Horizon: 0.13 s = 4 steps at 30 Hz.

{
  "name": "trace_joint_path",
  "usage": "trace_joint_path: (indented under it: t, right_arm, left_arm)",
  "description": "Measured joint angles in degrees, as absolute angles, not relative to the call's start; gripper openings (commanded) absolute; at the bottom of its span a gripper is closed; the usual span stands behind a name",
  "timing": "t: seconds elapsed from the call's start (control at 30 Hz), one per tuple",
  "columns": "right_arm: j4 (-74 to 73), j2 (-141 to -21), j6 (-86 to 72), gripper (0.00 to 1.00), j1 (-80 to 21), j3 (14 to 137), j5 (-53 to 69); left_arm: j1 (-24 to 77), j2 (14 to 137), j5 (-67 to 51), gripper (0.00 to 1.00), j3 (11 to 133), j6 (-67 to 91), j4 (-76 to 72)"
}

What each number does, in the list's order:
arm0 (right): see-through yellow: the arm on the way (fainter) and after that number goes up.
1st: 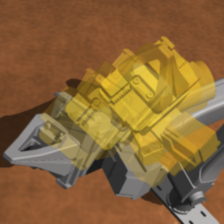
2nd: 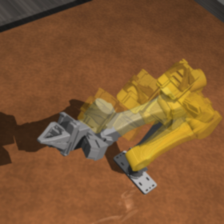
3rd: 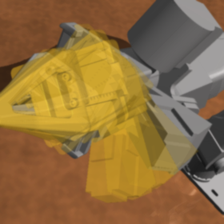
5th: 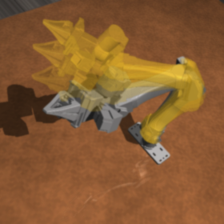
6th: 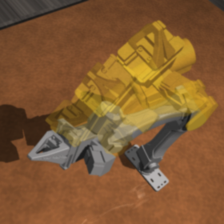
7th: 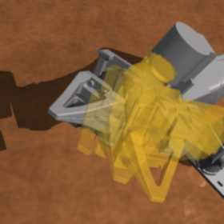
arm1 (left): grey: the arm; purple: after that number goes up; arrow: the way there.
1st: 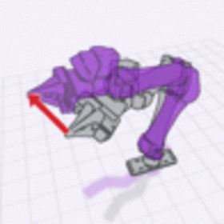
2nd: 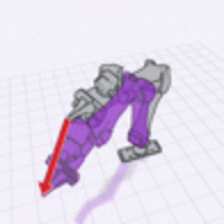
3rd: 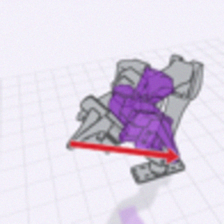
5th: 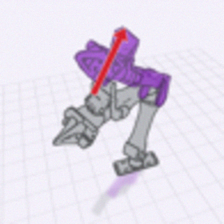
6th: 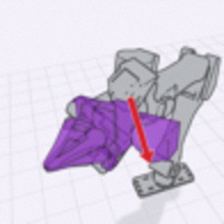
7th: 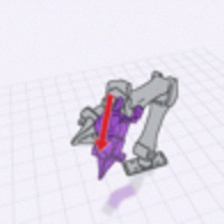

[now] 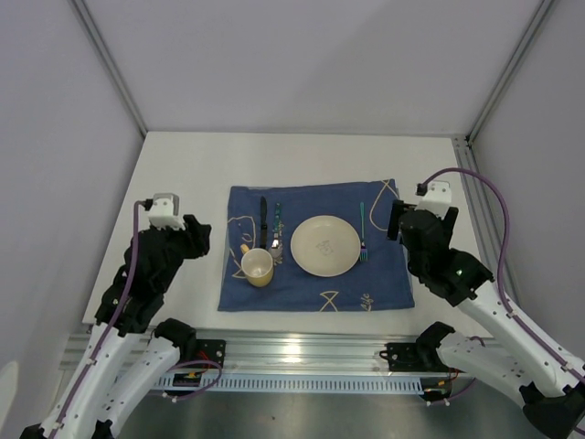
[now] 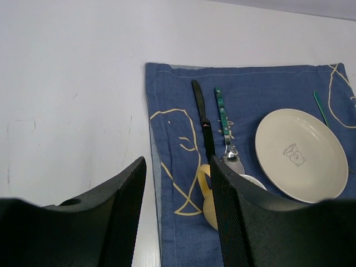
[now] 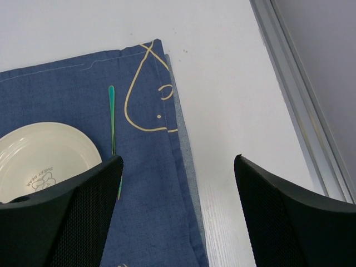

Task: Set the dinner table for one person
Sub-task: Reset both arms

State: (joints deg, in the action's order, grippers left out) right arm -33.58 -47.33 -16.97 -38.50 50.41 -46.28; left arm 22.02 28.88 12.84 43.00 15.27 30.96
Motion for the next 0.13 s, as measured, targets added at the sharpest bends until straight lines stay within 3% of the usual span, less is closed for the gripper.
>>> trace_joint_path:
  t: [0.13]
  right_arm:
    - [-33.6, -47.0, -17.0, 0.85, -38.5, 50.4, -46.3]
  left_arm:
    - [22.0, 29.1, 12.8, 0.54, 42.9, 14.9, 31.0]
